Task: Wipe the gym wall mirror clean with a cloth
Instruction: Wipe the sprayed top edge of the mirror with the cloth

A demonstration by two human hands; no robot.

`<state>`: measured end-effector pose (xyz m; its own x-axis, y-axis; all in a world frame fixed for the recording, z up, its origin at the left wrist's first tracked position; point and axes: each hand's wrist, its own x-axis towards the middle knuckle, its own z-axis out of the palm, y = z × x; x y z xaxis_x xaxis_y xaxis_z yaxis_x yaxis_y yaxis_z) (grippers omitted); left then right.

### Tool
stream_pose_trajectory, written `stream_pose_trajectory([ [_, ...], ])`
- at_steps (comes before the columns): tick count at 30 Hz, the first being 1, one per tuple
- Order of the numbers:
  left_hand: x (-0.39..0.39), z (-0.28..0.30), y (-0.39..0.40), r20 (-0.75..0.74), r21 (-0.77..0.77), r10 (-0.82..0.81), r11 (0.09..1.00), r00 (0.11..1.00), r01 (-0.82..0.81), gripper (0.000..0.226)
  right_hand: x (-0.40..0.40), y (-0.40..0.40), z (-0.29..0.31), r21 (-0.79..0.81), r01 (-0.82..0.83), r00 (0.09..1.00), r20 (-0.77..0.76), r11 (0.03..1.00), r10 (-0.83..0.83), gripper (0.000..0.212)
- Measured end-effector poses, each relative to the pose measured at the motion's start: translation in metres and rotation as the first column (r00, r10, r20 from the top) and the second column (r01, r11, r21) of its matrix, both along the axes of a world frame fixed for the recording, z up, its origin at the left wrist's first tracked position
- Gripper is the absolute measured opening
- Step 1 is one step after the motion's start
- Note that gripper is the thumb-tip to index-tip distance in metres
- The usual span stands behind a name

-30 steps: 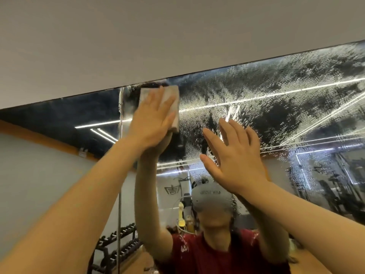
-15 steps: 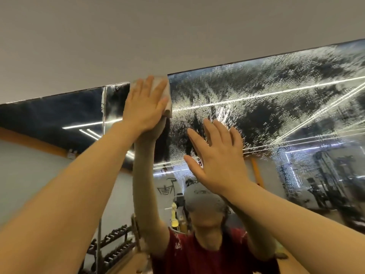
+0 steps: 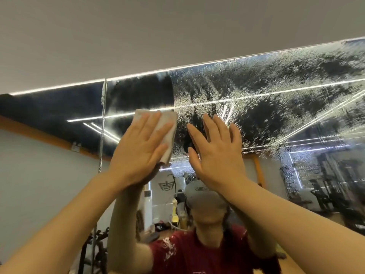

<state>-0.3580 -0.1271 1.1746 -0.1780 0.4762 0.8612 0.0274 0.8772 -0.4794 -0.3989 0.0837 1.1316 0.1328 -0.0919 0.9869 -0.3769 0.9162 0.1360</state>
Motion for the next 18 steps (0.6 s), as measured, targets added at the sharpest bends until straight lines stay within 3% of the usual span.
stream_pose_trajectory([
  [6, -0.005, 0.102, 0.034, -0.048, 0.150, 0.051, 0.988, 0.998, -0.043, 0.056, 0.000, 0.001, 0.001, 0.009, -0.005, 1.000, 0.021, 1.000, 0.005, 0.056],
  [9, -0.006, 0.138, 0.046, -0.019, 0.178, 0.054, 0.983, 0.998, -0.050, 0.054, 0.003, 0.006, 0.004, 0.005, -0.110, 0.993, 0.035, 0.994, 0.110, 0.056],
  [12, -0.002, 0.115, 0.055, -0.045, 0.157, -0.001, 0.988, 0.999, 0.008, 0.052, 0.008, 0.024, 0.010, -0.006, -0.196, 0.980, 0.040, 0.981, 0.196, 0.057],
  [18, -0.003, 0.019, 0.045, 0.022, -0.082, -0.007, 0.997, 1.000, 0.009, 0.060, 0.001, 0.077, 0.026, -0.091, -0.072, 0.992, 0.095, 0.993, 0.080, 0.062],
])
